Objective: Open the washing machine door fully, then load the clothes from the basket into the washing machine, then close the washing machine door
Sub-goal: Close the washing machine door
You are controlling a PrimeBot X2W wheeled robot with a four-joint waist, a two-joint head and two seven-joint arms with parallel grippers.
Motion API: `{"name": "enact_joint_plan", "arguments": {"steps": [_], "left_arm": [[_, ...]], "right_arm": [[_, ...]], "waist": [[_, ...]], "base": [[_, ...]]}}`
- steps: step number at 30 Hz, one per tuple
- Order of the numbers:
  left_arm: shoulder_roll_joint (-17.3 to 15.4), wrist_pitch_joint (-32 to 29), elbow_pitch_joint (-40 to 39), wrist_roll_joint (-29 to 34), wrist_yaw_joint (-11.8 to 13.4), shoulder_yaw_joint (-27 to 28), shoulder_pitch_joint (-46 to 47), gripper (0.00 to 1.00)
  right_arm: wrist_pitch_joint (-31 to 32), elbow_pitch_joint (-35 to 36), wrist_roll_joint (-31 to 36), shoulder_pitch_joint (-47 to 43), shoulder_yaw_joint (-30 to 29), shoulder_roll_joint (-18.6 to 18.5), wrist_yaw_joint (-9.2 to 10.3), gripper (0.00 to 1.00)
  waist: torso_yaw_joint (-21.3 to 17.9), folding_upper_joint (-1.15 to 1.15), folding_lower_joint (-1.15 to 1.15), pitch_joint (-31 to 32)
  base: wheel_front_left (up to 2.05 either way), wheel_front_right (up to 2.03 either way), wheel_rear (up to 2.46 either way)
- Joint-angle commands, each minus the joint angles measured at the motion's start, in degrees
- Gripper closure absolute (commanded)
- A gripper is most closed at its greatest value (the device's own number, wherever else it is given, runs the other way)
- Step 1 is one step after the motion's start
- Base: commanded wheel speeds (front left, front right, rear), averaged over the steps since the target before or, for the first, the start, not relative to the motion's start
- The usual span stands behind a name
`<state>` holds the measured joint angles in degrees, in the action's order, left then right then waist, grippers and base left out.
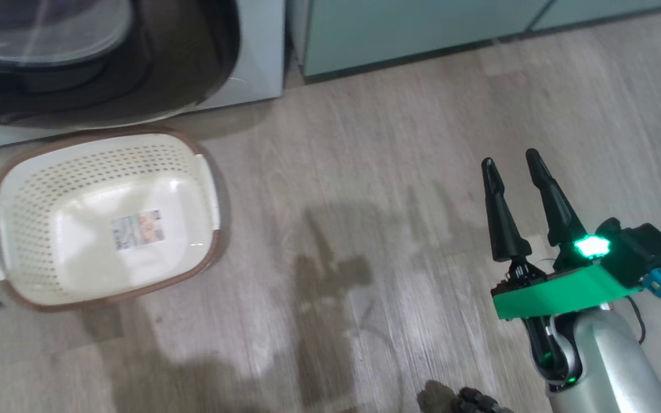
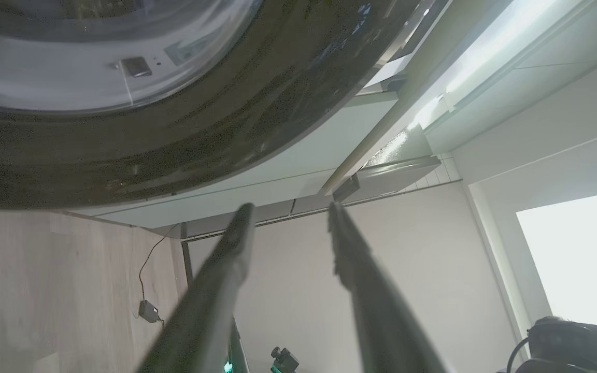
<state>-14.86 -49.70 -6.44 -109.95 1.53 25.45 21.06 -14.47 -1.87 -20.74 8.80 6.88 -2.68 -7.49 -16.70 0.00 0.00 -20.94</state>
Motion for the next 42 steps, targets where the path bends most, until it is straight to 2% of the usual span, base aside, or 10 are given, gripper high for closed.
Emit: {"name": "enact_joint_plan", "arguments": {"steps": [1,6,9,16,20,26,33,36,40,42], "left_arm": [[-1.01,0.29,-2.34,-0.45,-0.51,2.05,0.05,0.00],[7.09,4.16,-6.72,-0.91,-3.74,4.10,-6.47,0.00],[10.18,6.37,-7.74,-1.33,-5.38,4.52,-10.08,0.00],[11.94,16.45,-4.93,-6.47,-8.52,1.14,-16.89,0.00],[11.96,24.05,-4.09,-4.83,-8.96,-3.01,-19.44,0.00],[11.97,35.46,-6.15,12.85,-9.00,-7.69,-20.74,0.00],[10.82,49.36,-7.80,42.62,-8.98,-13.75,-21.17,0.00],[9.22,53.39,-8.33,55.51,-7.09,-16.20,-21.20,0.00],[6.42,56.38,-8.05,71.99,-2.83,-20.44,-21.33,0.00],[6.11,56.87,-7.83,74.89,-1.90,-21.41,-21.37,0.00]], "right_arm": [[-0.52,1.51,0.49,1.09,1.23,-0.20,0.00,0.00],[-0.52,0.80,1.62,0.96,1.03,-0.20,0.00,0.00],[-0.52,0.45,2.02,0.81,0.61,-0.20,0.00,0.00],[-0.52,-0.54,2.78,0.09,-0.51,-0.20,0.00,0.00],[-0.52,-1.08,3.23,-0.44,-1.40,-0.20,0.00,0.00],[0.24,-1.23,4.84,-0.76,-2.70,-0.20,0.00,0.00],[1.98,0.42,6.65,-1.77,-4.83,-0.20,0.00,0.00],[2.90,1.42,7.63,-2.23,-5.53,-0.20,0.00,0.00],[4.19,2.61,8.88,-3.12,-6.18,-0.20,0.00,0.00],[4.52,2.84,9.16,-3.38,-6.23,-0.20,0.00,0.00]], "waist": [[1.38,0.00,0.00,0.99],[4.09,0.00,0.00,2.28],[5.21,0.00,0.00,3.04],[7.24,0.00,0.00,5.06],[8.38,0.00,0.00,6.40],[9.38,0.00,0.00,8.70],[10.78,0.00,0.00,11.29],[11.16,0.00,0.00,12.19],[11.59,0.00,0.00,13.20],[11.63,0.00,0.00,13.39]], "base": [[0.00,0.00,0.00],[0.00,0.00,0.00],[0.00,0.00,0.00],[0.00,0.00,0.00],[0.00,0.00,0.00],[0.00,0.00,0.00],[0.00,0.00,0.00],[0.00,0.00,0.00],[0.00,0.00,0.00],[0.00,0.00,0.00]]}}
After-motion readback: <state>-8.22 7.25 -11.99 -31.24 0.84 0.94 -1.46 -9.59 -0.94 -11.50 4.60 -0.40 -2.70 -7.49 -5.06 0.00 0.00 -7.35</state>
